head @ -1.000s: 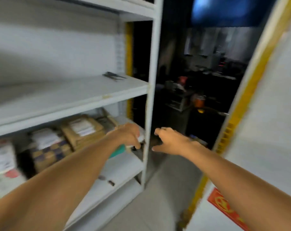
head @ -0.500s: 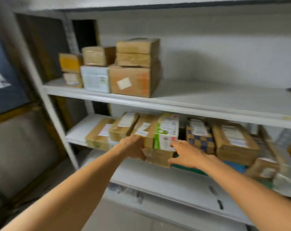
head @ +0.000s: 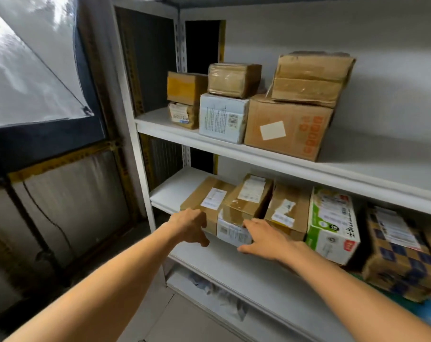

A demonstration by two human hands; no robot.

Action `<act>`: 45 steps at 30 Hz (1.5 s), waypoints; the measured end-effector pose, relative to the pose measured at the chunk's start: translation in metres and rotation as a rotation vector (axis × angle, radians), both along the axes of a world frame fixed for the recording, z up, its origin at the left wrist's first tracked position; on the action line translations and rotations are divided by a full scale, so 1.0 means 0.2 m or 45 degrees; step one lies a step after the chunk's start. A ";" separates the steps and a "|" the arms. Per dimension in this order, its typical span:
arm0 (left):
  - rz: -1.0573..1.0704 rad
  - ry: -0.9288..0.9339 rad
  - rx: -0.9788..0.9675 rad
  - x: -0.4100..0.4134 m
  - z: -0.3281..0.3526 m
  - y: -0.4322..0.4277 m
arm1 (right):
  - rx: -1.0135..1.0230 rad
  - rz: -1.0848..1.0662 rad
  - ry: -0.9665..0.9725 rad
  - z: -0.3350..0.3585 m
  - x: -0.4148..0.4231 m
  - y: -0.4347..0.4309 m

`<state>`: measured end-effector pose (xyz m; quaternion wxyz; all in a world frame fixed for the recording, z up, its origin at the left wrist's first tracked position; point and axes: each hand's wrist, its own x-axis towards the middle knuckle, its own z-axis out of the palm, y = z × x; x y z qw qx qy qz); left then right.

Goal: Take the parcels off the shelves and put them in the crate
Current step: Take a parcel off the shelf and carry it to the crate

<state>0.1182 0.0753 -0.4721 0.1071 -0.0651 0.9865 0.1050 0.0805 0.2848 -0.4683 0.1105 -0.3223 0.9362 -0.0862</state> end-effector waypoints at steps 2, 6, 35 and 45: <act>-0.018 -0.015 0.003 -0.08 -0.01 -0.09 | -0.006 -0.051 -0.040 -0.04 -0.06 -0.07; -0.057 -0.061 -0.025 -0.22 -0.06 -0.22 | -0.028 -0.076 -0.073 -0.13 -0.14 -0.22; -0.028 -0.170 0.022 -0.99 -0.41 -0.84 | -0.012 -0.326 -0.266 -0.45 -0.58 -0.91; 0.306 -0.269 0.527 -1.13 -0.71 -0.79 | -0.038 -0.780 -0.357 -0.64 -0.62 -1.11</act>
